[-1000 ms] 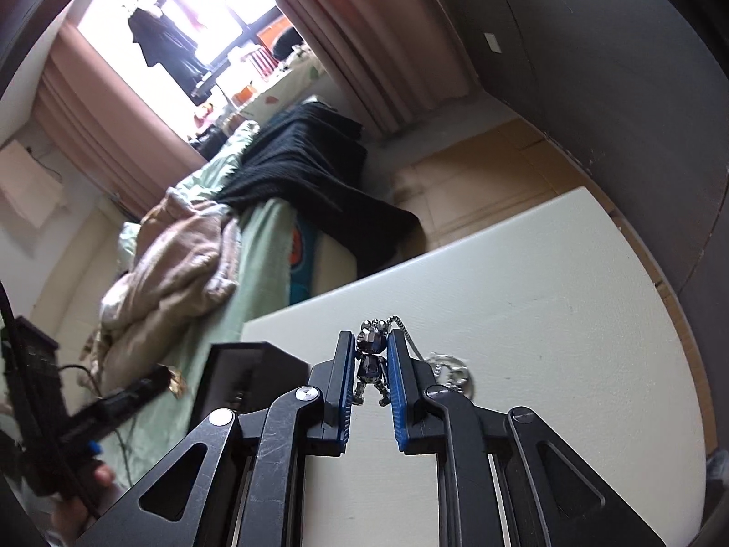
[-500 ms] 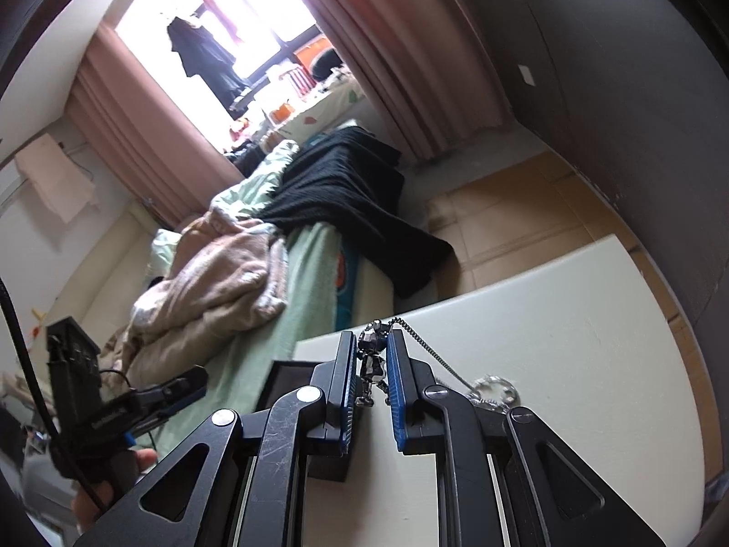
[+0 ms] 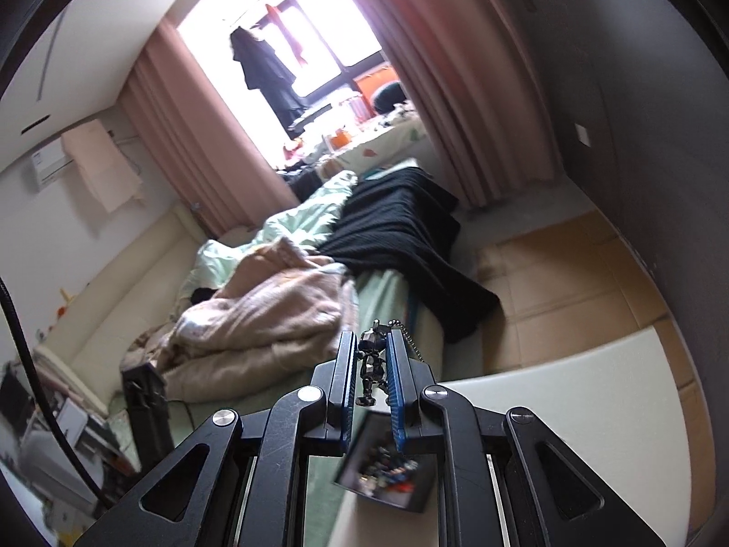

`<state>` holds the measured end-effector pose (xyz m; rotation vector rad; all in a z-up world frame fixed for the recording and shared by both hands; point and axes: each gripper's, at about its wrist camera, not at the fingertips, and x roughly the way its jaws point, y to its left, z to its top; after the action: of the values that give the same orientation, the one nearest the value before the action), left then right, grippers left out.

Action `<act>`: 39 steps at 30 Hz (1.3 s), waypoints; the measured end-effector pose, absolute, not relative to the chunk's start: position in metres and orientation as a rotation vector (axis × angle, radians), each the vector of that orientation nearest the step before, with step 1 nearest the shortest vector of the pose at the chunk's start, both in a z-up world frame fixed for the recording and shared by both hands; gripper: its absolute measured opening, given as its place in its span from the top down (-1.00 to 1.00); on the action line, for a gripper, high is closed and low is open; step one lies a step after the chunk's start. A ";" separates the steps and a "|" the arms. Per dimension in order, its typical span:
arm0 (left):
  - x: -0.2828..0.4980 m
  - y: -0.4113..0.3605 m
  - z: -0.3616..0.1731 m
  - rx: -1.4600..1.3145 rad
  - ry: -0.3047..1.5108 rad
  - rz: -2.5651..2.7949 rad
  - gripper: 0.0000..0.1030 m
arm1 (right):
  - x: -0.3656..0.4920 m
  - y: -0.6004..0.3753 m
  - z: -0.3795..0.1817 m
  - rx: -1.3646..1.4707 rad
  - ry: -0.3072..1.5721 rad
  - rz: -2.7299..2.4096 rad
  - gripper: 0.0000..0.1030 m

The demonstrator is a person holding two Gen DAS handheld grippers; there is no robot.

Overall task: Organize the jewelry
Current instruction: 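Carry the silver chain over the black box and open the right gripper, then grasp the silver hoop ring on the table with the left gripper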

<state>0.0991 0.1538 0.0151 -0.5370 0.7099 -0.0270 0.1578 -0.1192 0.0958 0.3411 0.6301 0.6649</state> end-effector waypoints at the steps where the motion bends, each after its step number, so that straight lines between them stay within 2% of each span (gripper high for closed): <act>1: 0.097 0.158 0.016 -0.545 0.704 -0.021 -0.56 | 0.157 -0.112 0.104 0.329 0.622 0.676 0.72; 8: 0.091 0.175 0.017 -0.586 0.691 -0.005 -0.57 | 0.151 -0.073 0.135 0.289 0.593 0.735 0.72; 17: 0.088 0.184 0.016 -0.593 0.691 -0.003 -0.57 | 0.149 -0.038 0.133 0.259 0.606 0.785 0.72; 29: 0.087 0.191 0.012 -0.608 0.700 0.030 -0.58 | 0.173 -0.010 0.012 0.235 0.900 0.761 0.71; 34: 0.093 0.181 0.013 -0.572 0.717 0.029 -0.57 | 0.174 -0.036 -0.018 0.238 0.977 0.704 0.70; 36: 0.097 0.173 0.013 -0.557 0.725 0.014 -0.57 | 0.174 -0.058 -0.020 0.248 0.981 0.667 0.41; 37: 0.099 0.166 0.013 -0.545 0.732 0.003 -0.57 | 0.174 -0.070 -0.020 0.255 0.977 0.640 0.11; 38: 0.100 0.162 0.012 -0.538 0.736 -0.002 -0.58 | 0.174 -0.084 -0.019 0.263 0.965 0.605 -0.09; 39: 0.103 0.155 0.012 -0.526 0.742 -0.011 -0.57 | 0.174 -0.092 -0.018 0.266 0.957 0.581 -0.13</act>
<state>0.1029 0.1551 0.0122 -0.5258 0.7424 -0.0109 0.1738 -0.0924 -0.0181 0.2660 0.9566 0.5806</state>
